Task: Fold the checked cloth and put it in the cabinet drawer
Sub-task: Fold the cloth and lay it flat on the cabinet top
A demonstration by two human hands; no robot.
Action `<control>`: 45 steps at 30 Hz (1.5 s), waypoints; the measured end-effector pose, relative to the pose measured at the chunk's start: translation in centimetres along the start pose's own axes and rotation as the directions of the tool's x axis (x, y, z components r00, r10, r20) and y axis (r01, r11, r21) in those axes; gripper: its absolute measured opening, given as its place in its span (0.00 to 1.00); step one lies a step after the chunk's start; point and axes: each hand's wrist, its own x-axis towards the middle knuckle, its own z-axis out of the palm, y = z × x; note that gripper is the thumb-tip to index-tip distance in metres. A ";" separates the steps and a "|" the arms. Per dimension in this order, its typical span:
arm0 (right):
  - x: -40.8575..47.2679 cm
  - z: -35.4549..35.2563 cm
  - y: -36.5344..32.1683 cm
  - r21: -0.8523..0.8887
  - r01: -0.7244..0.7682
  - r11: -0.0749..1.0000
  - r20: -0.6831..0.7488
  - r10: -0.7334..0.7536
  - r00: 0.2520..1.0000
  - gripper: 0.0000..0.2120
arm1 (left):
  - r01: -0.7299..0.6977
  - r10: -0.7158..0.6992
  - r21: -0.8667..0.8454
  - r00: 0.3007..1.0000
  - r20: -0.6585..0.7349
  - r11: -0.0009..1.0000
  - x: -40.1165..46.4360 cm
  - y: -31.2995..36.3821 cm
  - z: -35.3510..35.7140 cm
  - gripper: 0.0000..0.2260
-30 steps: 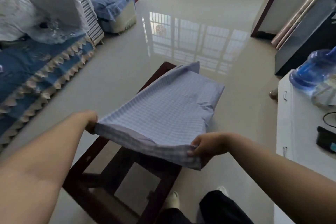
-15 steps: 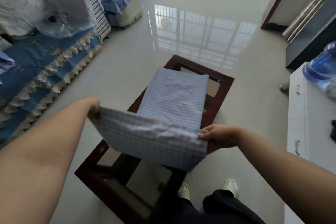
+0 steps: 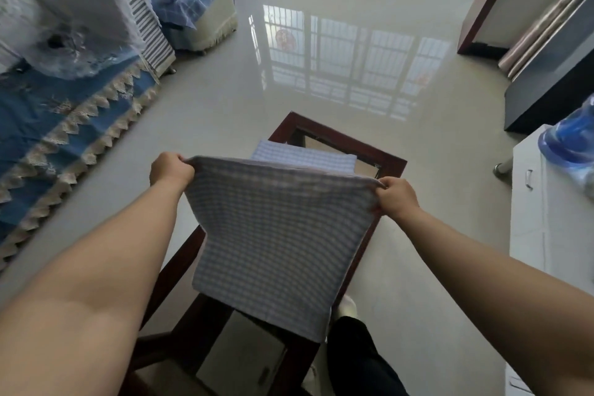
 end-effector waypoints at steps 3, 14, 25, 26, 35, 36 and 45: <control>6.3 -0.5 -1.6 0.098 0.016 0.995 -0.120 -0.004 0.993 0.09 | 0.014 -0.032 -0.196 0.996 -0.085 0.980 3.3 4.7 2.2 0.09; 10.2 5.4 6.8 0.425 -0.253 0.869 0.425 0.055 0.904 0.37 | 0.354 -0.237 -0.342 0.910 0.340 0.871 1.3 -1.7 20.4 0.33; 0.7 21.2 25.8 -0.001 -0.558 0.830 0.431 0.503 0.749 0.38 | 0.861 -0.569 -0.208 0.470 0.674 0.465 -13.0 -15.8 32.3 0.29; -0.2 22.3 26.4 0.008 -0.561 0.827 0.463 0.495 0.736 0.34 | 0.877 -0.552 -0.229 0.449 0.703 0.422 -13.9 -16.4 33.2 0.28; -5.0 25.4 29.5 0.183 -0.236 0.954 0.402 0.146 0.904 0.17 | 0.873 -0.322 -0.396 0.477 0.818 0.286 -18.4 -16.2 38.2 0.22; -5.6 24.8 28.9 0.180 -0.147 0.973 0.377 0.070 0.924 0.16 | 0.861 -0.335 -0.408 0.497 0.800 0.305 -18.8 -15.9 38.4 0.21; -9.5 15.5 24.8 -0.028 0.305 0.952 0.273 -0.286 0.918 0.18 | 0.803 -0.283 -0.593 0.556 0.782 -0.058 -24.2 -10.6 34.1 0.11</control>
